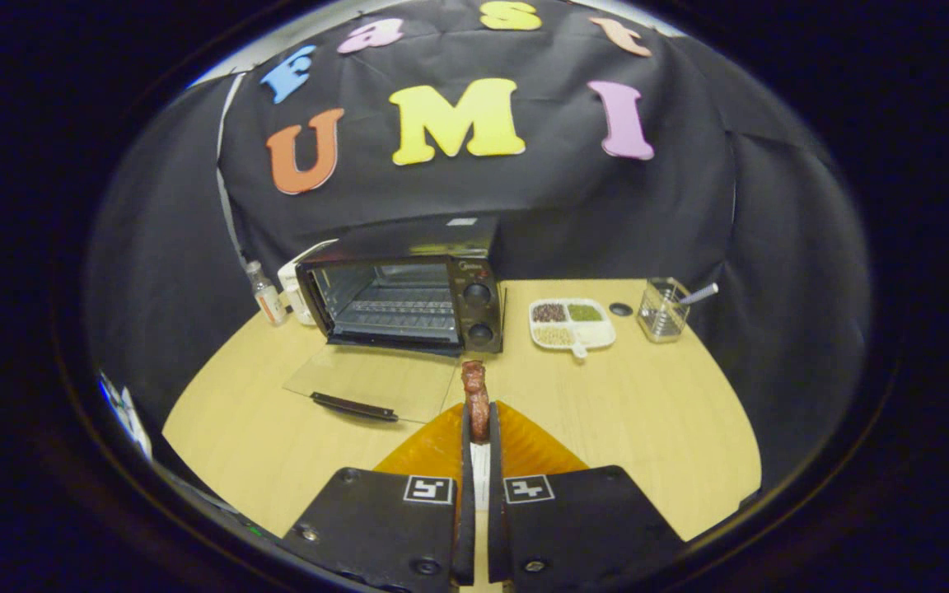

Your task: Open the toaster oven, put the food inside, and close the toaster oven door.

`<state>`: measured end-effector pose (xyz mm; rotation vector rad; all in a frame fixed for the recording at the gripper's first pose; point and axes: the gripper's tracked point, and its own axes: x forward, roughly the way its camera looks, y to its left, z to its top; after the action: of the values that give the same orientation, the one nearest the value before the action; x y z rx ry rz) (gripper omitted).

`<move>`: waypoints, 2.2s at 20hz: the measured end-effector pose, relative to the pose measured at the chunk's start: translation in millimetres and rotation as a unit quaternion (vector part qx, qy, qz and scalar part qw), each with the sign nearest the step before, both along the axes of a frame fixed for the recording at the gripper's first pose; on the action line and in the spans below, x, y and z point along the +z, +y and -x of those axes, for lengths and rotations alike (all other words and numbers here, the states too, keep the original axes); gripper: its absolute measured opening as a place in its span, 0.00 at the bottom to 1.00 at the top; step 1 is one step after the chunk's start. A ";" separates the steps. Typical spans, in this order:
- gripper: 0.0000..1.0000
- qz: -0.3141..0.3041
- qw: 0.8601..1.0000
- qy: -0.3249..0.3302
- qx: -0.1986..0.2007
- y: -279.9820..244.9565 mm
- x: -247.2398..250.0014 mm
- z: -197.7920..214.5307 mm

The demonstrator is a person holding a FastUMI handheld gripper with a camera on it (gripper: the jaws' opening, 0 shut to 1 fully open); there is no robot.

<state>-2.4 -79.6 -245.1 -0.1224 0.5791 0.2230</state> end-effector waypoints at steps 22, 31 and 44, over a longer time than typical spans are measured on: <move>0.09 -0.063 0.994 -0.085 0.004 177.2 -35.8 -76.5; 0.09 -0.182 0.969 -0.160 -0.041 202.7 -38.7 -150.4; 0.10 -0.392 0.913 -0.043 -0.109 202.6 -91.5 -227.2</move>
<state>224.7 123.0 -336.7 0.7081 0.3764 0.2163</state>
